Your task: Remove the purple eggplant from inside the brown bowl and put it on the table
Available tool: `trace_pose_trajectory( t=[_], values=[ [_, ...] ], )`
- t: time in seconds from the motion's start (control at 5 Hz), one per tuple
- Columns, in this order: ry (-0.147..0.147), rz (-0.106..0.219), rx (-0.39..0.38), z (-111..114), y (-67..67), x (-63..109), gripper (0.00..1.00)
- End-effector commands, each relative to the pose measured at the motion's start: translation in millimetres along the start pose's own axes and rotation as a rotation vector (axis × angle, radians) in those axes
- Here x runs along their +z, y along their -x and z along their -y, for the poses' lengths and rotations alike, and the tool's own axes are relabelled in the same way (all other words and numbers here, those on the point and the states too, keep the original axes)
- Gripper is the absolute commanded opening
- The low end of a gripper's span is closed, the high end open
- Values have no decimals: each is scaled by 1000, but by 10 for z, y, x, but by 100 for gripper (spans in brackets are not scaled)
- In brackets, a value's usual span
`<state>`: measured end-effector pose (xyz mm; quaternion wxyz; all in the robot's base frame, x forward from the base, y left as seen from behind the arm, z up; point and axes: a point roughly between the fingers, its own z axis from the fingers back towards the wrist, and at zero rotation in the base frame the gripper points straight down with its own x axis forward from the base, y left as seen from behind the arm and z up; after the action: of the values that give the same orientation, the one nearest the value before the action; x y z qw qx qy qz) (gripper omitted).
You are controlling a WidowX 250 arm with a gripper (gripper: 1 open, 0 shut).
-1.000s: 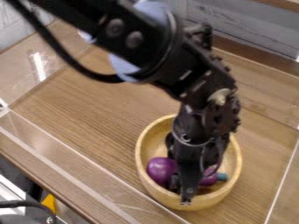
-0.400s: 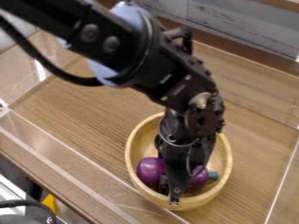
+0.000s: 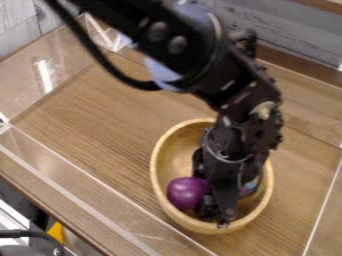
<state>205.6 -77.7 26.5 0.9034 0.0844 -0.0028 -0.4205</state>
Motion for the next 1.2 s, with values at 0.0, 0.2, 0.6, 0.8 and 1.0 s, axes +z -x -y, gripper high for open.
trace_pose_trajectory(
  t=[0.0, 0.2, 0.6, 0.8, 1.0],
  values=[
    [4, -19, 25, 68, -155, 78, 0],
    [-1, -34, 82, 34, -55, 121, 0],
    [-2, -69, 210, -7, 65, 178, 0],
    [6, -87, 284, -26, 94, 189, 0],
    [7, -88, 263, -11, 5, 172, 0]
  ],
)
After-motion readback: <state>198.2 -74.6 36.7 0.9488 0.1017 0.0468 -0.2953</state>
